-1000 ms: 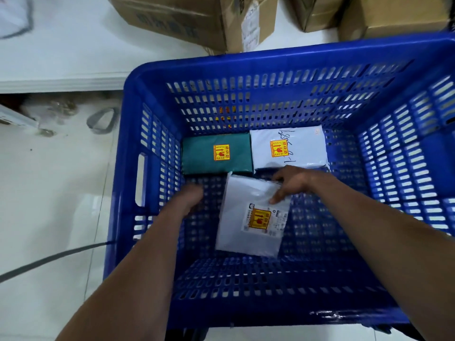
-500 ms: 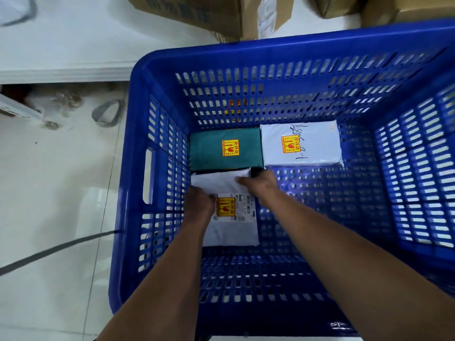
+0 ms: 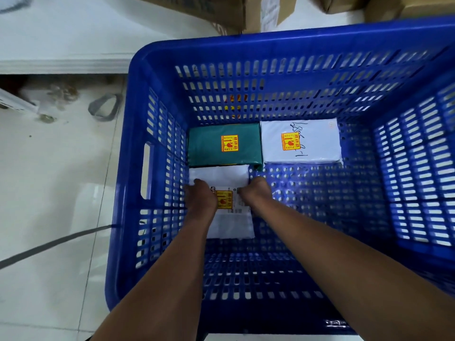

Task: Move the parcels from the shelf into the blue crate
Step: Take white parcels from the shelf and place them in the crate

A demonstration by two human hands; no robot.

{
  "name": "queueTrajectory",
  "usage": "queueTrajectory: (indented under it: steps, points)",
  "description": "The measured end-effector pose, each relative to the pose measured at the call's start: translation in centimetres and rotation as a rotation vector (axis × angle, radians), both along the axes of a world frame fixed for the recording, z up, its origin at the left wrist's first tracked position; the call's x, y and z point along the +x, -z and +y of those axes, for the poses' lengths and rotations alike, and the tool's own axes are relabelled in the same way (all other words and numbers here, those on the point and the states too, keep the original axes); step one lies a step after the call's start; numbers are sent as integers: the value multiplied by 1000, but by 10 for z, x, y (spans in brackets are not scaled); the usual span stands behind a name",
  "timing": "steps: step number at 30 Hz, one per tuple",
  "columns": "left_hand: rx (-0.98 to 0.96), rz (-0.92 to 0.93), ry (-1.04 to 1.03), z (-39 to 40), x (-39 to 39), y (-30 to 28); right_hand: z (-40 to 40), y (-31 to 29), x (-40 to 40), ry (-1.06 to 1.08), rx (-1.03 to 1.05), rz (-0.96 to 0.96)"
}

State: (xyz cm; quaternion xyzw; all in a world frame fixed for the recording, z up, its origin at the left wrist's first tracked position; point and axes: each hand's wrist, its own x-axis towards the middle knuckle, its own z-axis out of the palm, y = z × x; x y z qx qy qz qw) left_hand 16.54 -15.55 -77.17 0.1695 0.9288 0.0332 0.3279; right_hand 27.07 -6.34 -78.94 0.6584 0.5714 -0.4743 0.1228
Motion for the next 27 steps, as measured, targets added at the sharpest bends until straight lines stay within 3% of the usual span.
queueTrajectory:
  steps: [11, 16, 19, 24, 27]
  points:
    - [-69, 48, 60, 13, 3, -8, 4, 10, -4, 46, -34, 22]
    - [121, 49, -19, 17, -6, -27, 24, -11, 7, -9, -314, 222]
    - [194, 54, 8, 29, -3, -57, 28, -33, 17, 14, -381, 230]
    - [195, 0, 133, 67, 4, -128, 56, -103, 40, 49, -203, 200]
    - [220, 5, 132, 86, 1, -192, 85, -175, 40, 2, -115, 199]
